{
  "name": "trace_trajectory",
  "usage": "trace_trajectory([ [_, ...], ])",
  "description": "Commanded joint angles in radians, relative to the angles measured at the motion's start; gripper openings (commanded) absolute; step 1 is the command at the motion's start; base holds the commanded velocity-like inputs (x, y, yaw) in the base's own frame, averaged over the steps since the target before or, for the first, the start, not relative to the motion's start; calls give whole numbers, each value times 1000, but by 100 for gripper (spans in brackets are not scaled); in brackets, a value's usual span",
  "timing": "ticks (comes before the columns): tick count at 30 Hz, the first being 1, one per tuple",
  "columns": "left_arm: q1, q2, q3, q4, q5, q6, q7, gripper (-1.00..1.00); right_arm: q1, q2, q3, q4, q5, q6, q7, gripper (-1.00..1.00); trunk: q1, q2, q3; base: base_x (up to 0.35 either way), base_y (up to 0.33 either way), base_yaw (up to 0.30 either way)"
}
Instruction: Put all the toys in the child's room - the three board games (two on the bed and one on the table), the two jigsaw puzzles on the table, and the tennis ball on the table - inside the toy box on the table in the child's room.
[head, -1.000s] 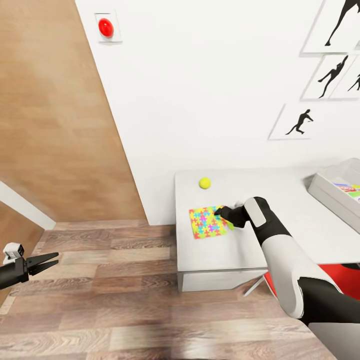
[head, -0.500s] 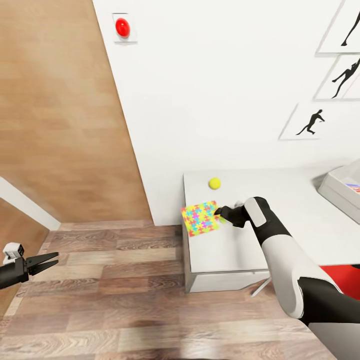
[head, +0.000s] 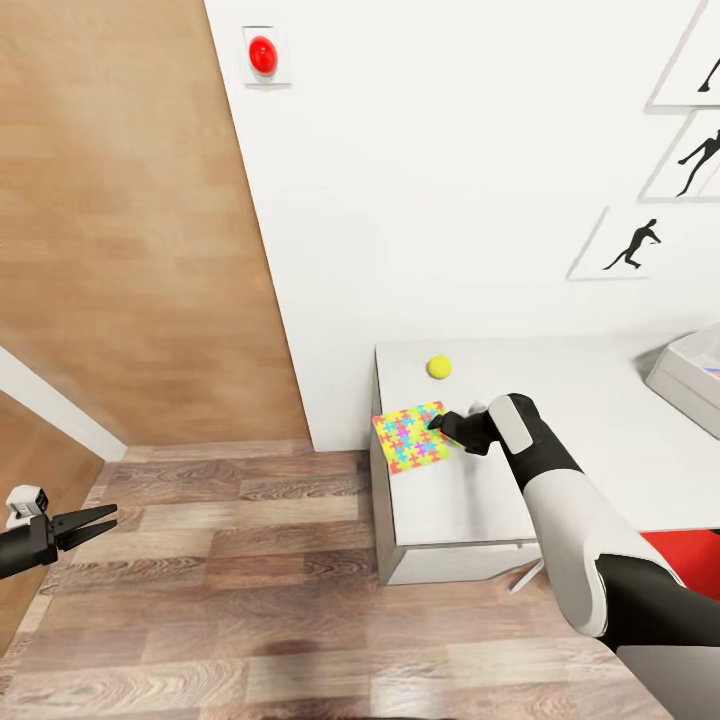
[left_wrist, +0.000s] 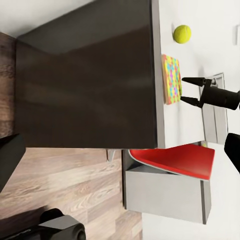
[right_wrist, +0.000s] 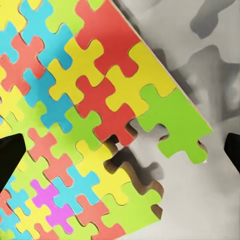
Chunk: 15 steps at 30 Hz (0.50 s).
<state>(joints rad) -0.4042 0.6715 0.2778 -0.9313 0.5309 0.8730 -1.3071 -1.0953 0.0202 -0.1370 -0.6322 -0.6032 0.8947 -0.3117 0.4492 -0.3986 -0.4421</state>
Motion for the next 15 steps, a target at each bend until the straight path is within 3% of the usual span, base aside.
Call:
trace_trajectory([
  [1,-1,0,-1,0,3,9,-1,100,0,1,-4,58,-25,0,-10,100,1,-1,-2,0,16,0],
  [7,-1,0,-2,0,3,9,-1,100,0,1,-4,58,-25,0,-10,100,1,-1,-2,0,125,0],
  [15,-1,-2,-2,0,4,9,-1,100,0,1,-4,58,-25,0,-10,100,1,-1,-2,4,31,0],
])
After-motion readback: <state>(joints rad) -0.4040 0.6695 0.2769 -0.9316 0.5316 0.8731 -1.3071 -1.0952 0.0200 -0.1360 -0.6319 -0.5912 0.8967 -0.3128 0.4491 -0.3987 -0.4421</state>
